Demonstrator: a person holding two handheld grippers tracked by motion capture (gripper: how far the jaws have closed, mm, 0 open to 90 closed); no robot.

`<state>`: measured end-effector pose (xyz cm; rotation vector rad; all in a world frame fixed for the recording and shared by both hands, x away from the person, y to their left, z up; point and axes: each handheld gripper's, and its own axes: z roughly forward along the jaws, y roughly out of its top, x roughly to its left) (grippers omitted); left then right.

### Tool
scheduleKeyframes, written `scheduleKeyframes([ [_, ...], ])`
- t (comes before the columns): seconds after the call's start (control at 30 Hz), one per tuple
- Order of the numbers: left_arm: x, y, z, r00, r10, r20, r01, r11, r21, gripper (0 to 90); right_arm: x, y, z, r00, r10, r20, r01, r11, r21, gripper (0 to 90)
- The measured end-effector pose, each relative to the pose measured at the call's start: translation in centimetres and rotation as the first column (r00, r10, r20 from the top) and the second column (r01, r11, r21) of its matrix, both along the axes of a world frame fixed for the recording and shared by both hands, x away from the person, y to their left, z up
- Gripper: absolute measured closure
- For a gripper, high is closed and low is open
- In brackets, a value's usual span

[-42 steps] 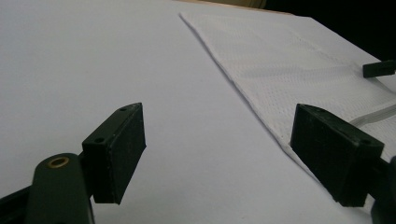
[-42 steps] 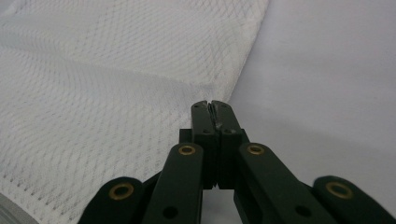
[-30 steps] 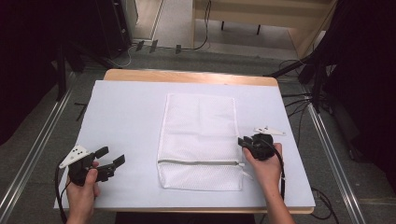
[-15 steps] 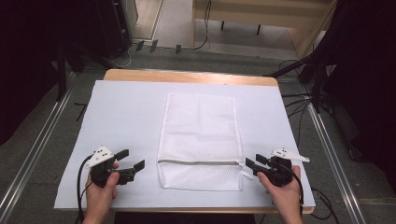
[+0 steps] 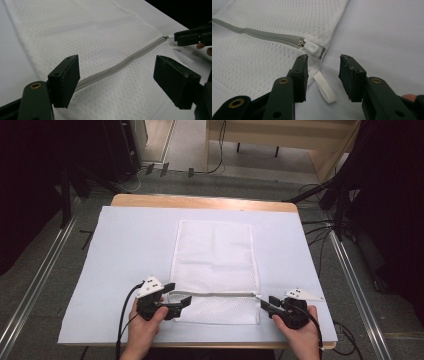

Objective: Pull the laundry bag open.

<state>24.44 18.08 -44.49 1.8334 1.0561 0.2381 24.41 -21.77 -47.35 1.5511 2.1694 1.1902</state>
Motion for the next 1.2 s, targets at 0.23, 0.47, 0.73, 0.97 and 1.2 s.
scheduleKeyframes([
  [0.23,0.8,-4.8,-0.7,0.9989,-0.025,-0.04,0.028,0.9976,0.064,29.6,0.4,1.2,-0.5,0.9991,0.038,-0.019,-0.038,0.9991,-0.017,52.7],
  [0.47,1.1,-7.6,-0.5,0.997,-0.071,-0.033,0.074,0.9917,0.106,38.1,0.7,2.6,-0.8,0.9993,0.024,0.027,-0.022,0.9972,-0.072,47.5],
  [0.73,2.0,-11.8,-0.4,0.9853,-0.163,-0.05,0.167,0.9819,0.089,45.2,-0.1,3.6,-1.2,0.9954,0.002,0.095,0.014,0.986,-0.166,59.7],
  [0.97,2.8,-14.4,-0.3,0.98,-0.188,-0.064,0.193,0.9774,0.085,45.4,-0.5,4.1,-1.5,0.9905,0.013,0.137,0.013,0.9821,-0.188,79.1],
  [1.2,3.3,-15.5,-0.3,0.9782,-0.193,-0.076,0.199,0.9766,0.081,47.3,-0.3,3.9,-1.4,0.9925,0.011,0.122,0.006,0.9895,-0.145,88.0],
])
